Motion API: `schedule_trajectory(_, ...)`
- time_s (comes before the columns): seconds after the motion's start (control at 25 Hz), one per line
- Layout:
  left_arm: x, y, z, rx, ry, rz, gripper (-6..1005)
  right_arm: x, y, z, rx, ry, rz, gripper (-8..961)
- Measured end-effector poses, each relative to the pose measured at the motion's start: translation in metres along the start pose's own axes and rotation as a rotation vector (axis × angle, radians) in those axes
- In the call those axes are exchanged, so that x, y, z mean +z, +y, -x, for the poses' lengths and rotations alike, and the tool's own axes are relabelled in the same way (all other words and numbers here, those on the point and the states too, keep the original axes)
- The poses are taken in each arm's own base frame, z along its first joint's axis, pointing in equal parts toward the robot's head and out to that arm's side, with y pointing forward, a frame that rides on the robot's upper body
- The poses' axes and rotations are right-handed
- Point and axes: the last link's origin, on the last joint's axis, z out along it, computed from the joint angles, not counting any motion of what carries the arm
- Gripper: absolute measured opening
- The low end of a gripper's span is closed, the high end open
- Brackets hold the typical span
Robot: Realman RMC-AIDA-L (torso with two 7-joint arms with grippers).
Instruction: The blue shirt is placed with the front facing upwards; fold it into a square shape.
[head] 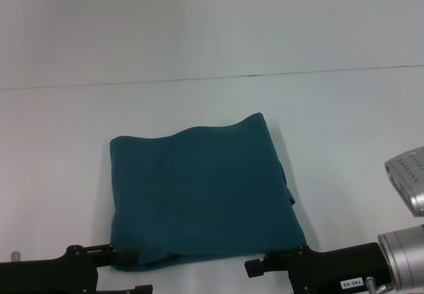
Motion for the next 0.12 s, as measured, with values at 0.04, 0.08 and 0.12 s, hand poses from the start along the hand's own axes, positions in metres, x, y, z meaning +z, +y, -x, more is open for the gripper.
schedule_trajectory(0.04,0.0,0.0001,0.0,0.0,0.0,0.001,774,-0.0005,0.0001,-0.0006,0.0,-0.001,-0.002,939)
schedule_trajectory(0.08,0.0,0.0005,-0.0001,0.0,0.0,0.004,774,-0.0008,0.0002,-0.0012,0.001,-0.001,-0.003,939)
schedule_trajectory(0.12,0.0,0.0007,-0.0002,0.0,0.0,0.005,774,-0.0011,0.0002,-0.0016,-0.001,-0.002,-0.004,939)
